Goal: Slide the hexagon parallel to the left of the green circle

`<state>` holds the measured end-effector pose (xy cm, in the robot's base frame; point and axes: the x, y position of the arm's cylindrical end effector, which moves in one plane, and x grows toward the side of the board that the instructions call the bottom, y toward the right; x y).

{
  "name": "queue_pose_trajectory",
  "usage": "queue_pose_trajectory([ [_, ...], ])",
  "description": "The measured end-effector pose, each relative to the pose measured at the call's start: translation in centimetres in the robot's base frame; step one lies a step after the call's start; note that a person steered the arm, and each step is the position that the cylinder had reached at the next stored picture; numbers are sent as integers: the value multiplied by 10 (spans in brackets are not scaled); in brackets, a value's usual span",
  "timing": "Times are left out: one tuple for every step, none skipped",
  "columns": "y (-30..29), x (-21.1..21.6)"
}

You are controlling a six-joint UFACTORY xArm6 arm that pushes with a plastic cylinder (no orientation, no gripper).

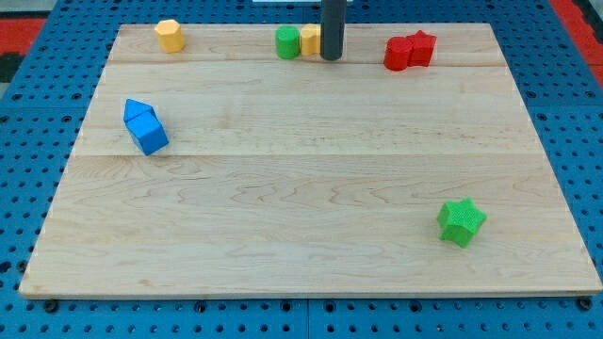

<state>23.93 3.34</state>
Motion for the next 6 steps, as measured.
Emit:
queue_pose_trajectory([
  [-19,28],
  [-52,66],
  [-198,53],
  [-326,12],
  [-318,-38],
  [-218,-39],
])
